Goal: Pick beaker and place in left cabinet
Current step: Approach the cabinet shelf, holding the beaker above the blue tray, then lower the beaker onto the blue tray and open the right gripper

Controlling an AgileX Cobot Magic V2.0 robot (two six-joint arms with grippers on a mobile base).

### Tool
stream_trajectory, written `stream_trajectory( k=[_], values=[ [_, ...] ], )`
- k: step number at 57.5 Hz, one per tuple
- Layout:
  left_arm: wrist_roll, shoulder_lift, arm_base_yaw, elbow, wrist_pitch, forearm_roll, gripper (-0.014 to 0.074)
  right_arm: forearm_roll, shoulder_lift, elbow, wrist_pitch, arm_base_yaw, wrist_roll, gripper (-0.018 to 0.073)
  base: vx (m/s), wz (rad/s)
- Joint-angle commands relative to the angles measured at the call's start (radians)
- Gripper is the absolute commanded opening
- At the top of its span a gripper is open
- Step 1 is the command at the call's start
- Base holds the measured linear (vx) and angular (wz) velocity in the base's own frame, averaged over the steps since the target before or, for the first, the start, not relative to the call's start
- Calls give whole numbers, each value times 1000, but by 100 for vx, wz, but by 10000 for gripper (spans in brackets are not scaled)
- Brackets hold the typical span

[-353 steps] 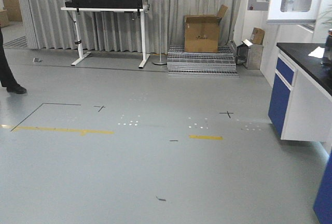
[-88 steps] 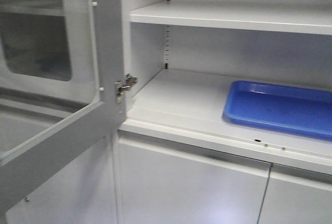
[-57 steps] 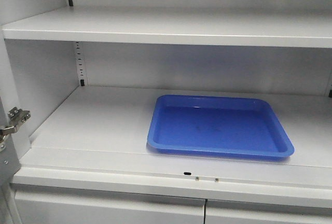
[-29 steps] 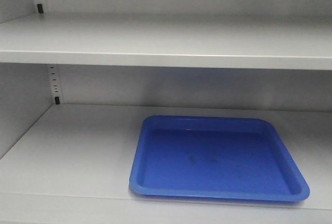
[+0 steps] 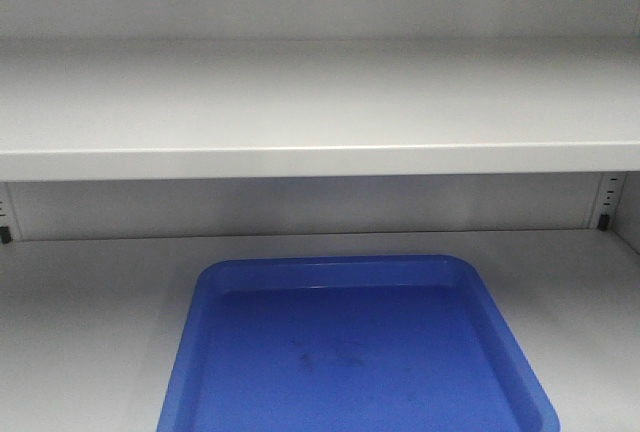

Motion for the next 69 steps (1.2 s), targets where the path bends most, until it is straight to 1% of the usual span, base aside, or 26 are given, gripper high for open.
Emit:
stream_trajectory(
  k=[1,32,38,41,45,52,55,59,65,69],
  values=[
    [-3,-19,-4,16,-84,-8,1,-29,9,-31,-73,-3,-5,-4,9,-13],
    [-3,-19,-4,16,-84,-8,1,-29,9,-31,-73,-3,-1,-4,2,-2],
    [-3,-19,-4,16,-84,-8,1,-11,9,-31,-112,-3,10,-4,0,0],
    [-3,-19,-4,16,-84,-8,1,-7,14,-31,-163,-3,10,-4,0,0],
    [-3,-19,-4,16,-84,-8,1,-16,49,-31,-275,-3,9,-4,0,0],
    [-3,-19,-4,16,-84,-8,1,-26,186,-34,-504,-3,10,-4,0,0],
    [-3,-19,-4,16,-84,-8,1,-26,284,-42,-606,-3,10,-4,0,0],
    [-3,-19,-4,16,-84,-8,1,-8,422,-70,-701,-3,10,-4,0,0],
    [-3,-19,-4,16,-84,-8,1,30,633,-155,-805,-3,0,-4,0,0],
    [-3,-19,-4,16,-84,-8,1,56,752,-222,-850,-3,-6,-4,0,0]
  ],
)
